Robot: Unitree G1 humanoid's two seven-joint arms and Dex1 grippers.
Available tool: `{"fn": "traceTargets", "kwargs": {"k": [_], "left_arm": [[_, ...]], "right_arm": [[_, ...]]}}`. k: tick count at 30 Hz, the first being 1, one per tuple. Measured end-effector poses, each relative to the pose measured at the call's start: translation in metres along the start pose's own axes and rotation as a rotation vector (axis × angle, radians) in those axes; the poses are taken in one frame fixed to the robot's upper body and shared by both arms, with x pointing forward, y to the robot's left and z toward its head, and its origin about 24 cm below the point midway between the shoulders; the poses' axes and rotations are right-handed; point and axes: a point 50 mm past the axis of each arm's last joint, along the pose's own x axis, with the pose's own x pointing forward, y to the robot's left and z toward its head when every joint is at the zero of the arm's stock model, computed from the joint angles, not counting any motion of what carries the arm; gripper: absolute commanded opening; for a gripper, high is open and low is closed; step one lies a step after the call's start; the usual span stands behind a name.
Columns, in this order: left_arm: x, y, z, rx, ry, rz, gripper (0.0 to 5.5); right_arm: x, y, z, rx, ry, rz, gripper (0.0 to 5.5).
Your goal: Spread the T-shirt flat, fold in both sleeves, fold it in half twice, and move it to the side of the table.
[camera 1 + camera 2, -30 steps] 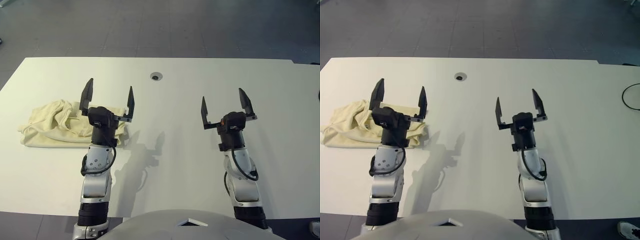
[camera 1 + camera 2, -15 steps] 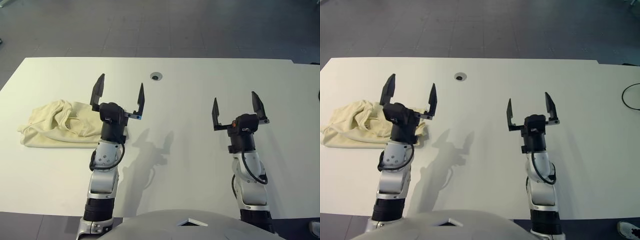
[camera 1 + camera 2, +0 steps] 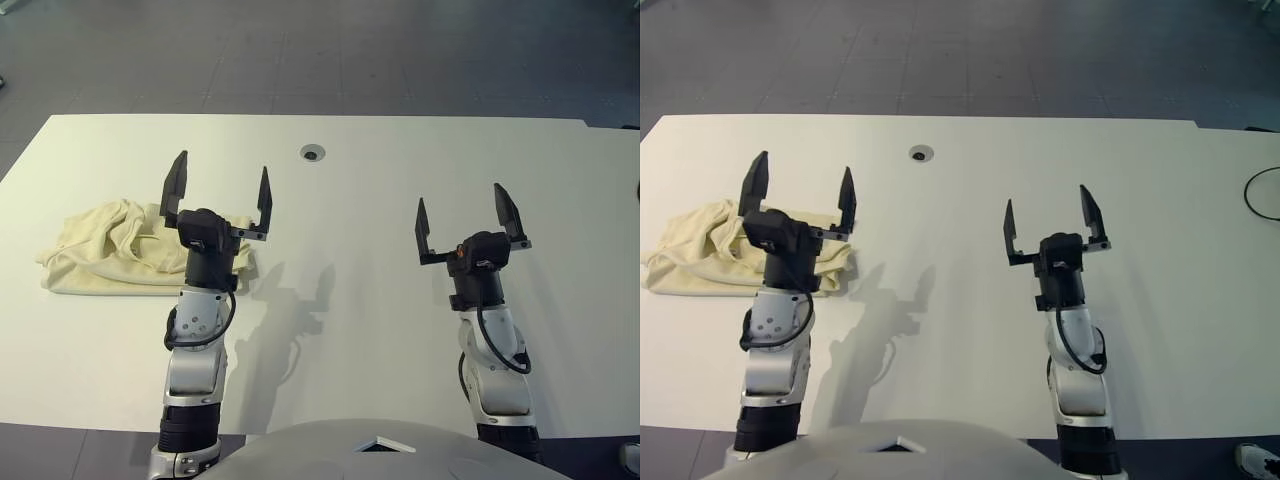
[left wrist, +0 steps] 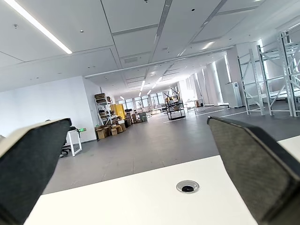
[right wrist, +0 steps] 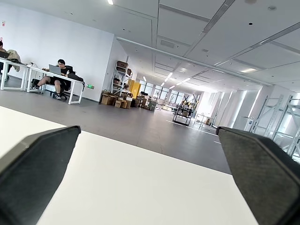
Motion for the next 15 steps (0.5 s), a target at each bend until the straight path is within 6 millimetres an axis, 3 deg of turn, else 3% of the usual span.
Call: {"fn": "traceTargets", "kwargs": {"k": [15], "left_arm": [[-0.002, 0.0041, 0.0078, -0.01, 0.005, 0.023, 5.4]], "right_arm": [[-0.0037, 0.0004, 0.006, 0.002, 0.012, 0.01, 5.39]]}}
